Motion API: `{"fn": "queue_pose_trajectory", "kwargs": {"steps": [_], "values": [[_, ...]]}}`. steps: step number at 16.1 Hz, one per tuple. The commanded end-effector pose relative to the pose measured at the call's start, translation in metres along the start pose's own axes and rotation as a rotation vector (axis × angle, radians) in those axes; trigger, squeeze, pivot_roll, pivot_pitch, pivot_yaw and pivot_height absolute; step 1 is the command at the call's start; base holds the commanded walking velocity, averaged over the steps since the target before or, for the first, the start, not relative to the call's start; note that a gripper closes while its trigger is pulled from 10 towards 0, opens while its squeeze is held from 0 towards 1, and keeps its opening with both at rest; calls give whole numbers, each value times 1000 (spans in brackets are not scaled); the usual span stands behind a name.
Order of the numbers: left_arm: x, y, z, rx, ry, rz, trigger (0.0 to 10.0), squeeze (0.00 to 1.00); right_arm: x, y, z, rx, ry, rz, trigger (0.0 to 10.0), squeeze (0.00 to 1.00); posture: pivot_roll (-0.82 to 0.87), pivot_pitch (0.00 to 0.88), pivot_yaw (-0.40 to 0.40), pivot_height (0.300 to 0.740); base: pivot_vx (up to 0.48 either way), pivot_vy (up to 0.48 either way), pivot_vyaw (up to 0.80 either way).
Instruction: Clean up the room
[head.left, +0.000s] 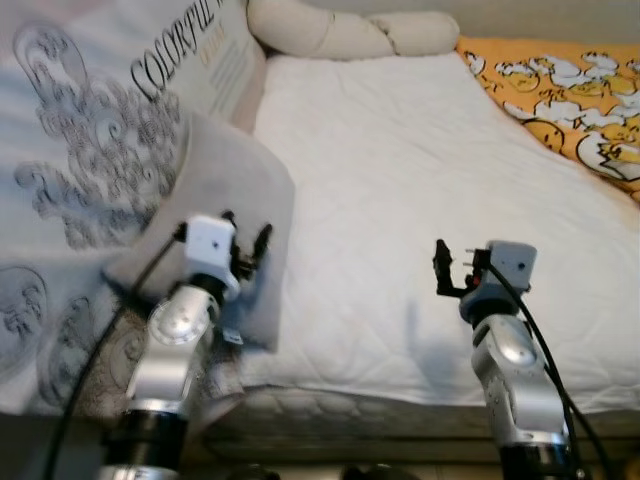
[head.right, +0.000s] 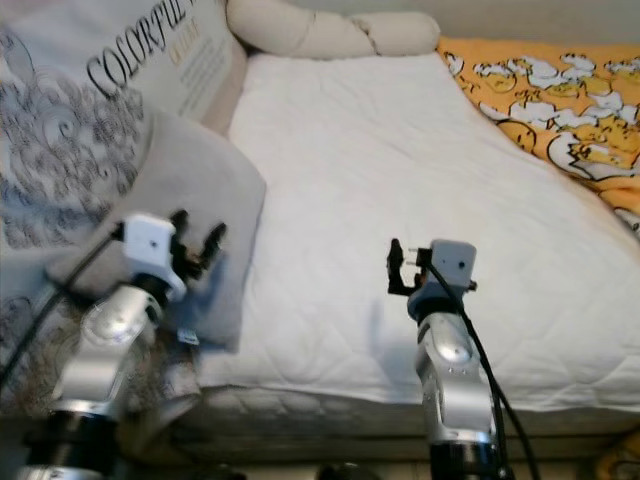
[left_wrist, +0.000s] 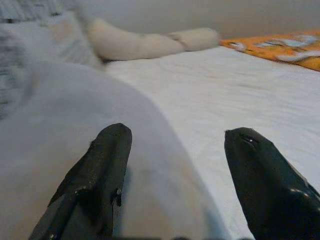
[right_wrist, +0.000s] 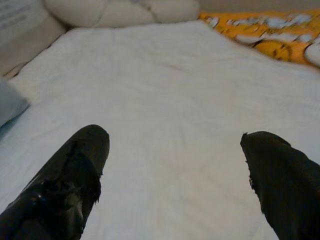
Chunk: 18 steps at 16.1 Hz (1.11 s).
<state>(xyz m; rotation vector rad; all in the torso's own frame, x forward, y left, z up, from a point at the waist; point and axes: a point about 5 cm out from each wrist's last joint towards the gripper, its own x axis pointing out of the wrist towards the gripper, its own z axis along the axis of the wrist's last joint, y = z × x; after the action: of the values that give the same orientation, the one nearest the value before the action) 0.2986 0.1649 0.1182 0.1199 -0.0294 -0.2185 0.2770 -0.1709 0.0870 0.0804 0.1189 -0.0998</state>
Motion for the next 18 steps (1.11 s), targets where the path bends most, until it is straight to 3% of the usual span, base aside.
{"fn": "queue_pose_trajectory", "kwargs": {"steps": [1,4,6,16,17,18], "values": [[-3,2,0,19,15,20,10000,1000,-1,2,4,-6,-26,0,10000,1000,16,0,24,740,0,-454,0],[-17,6,-6,42,76,73,10000,1000,-7,1,-3,34,-3,-51,10000,1000,42,0,4,740,0,-459,800],[-22,8,-10,67,106,88,10000,1000,-9,5,-8,8,21,-29,10000,1000,59,0,-13,740,0,-461,275],[-23,4,-12,87,159,90,10000,1000,-18,7,-17,-1,65,-53,10000,1000,63,0,-9,740,0,-457,0],[-24,4,-13,87,162,89,10000,1000,-19,8,-18,-6,73,-53,10000,929,63,0,-9,740,0,-458,0],[-25,4,-13,87,164,89,10000,1000,-19,8,-19,-6,77,-55,10000,722,63,0,-9,740,0,-454,0]]}}
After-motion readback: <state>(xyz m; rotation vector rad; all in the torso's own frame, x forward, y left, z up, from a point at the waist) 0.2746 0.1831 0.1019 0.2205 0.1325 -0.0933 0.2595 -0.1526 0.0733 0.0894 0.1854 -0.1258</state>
